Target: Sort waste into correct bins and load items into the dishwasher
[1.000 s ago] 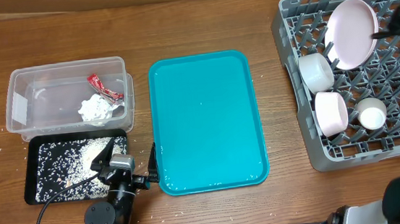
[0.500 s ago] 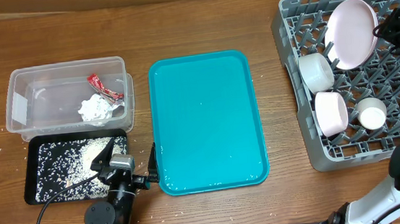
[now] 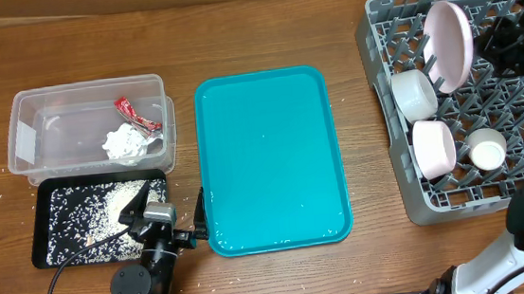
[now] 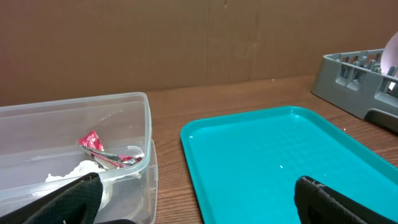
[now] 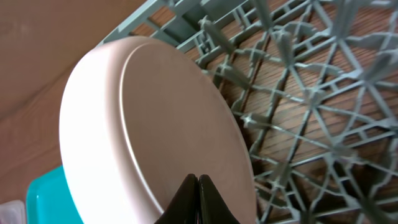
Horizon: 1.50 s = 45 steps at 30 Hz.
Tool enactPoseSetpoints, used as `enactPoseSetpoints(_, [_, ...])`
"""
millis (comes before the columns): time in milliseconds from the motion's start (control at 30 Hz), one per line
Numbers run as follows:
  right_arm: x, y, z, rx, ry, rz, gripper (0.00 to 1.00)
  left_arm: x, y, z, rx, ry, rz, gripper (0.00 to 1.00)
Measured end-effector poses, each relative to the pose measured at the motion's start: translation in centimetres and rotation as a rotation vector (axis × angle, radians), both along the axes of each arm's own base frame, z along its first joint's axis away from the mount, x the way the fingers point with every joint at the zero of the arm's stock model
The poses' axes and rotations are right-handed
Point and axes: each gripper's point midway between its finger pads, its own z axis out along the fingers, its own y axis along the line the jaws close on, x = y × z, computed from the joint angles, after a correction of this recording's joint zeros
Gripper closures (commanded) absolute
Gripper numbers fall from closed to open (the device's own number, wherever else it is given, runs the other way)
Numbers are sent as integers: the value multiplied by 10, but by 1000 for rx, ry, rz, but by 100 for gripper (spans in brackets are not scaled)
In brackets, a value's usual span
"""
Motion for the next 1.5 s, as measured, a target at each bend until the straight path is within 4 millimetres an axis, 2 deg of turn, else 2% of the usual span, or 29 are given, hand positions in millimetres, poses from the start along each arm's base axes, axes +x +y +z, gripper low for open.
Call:
enactPoseSetpoints(333, [4, 46, -2, -35, -11, 183, 96, 0, 0, 0, 0, 0, 0, 0])
enactPoseSetpoints(500, [4, 56, 8, -67, -33, 208, 96, 0, 0, 0, 0, 0, 0, 0])
enactPoseSetpoints(567, [2, 59, 24, -87, -64, 212, 96, 0, 0, 0, 0, 0, 0, 0])
enactPoseSetpoints(667, [-7, 70, 59, -132, -130, 224, 96, 0, 0, 0, 0, 0, 0, 0])
enactPoseSetpoints(733, [-17, 84, 83, -155, -172, 245, 96, 0, 0, 0, 0, 0, 0, 0])
enactPoseSetpoints(900, [-55, 146, 142, -185, -286, 363, 96, 0, 0, 0, 0, 0, 0, 0])
enactPoseSetpoints(967, [-79, 180, 165, -182, -336, 435, 96, 0, 0, 0, 0, 0, 0, 0])
enactPoseSetpoints(1000, [-96, 204, 180, -174, -377, 490, 96, 0, 0, 0, 0, 0, 0, 0])
enactPoseSetpoints(1033, [-102, 211, 184, -172, -389, 505, 96, 0, 0, 0, 0, 0, 0, 0])
enactPoseSetpoints(1100, [-126, 241, 201, -159, -437, 577, 96, 0, 0, 0, 0, 0, 0, 0])
enactPoseSetpoints(1133, [-136, 253, 207, -150, -454, 604, 81, 0, 0, 0, 0, 0, 0, 0])
enactPoseSetpoints(1167, [-149, 267, 214, -133, -476, 637, 45, 0, 0, 0, 0, 0, 0, 0])
enactPoseSetpoints(1200, [-160, 277, 221, -119, -495, 663, 0, 0, 0, 0, 0, 0, 0, 0])
enactPoseSetpoints(1367, [-193, 310, 233, -60, -528, 752, 0, 0, 0, 0, 0, 0, 0, 0])
enactPoseSetpoints(1500, [-209, 319, 219, -41, -449, 794, 0, 0, 0, 0, 0, 0, 0, 0])
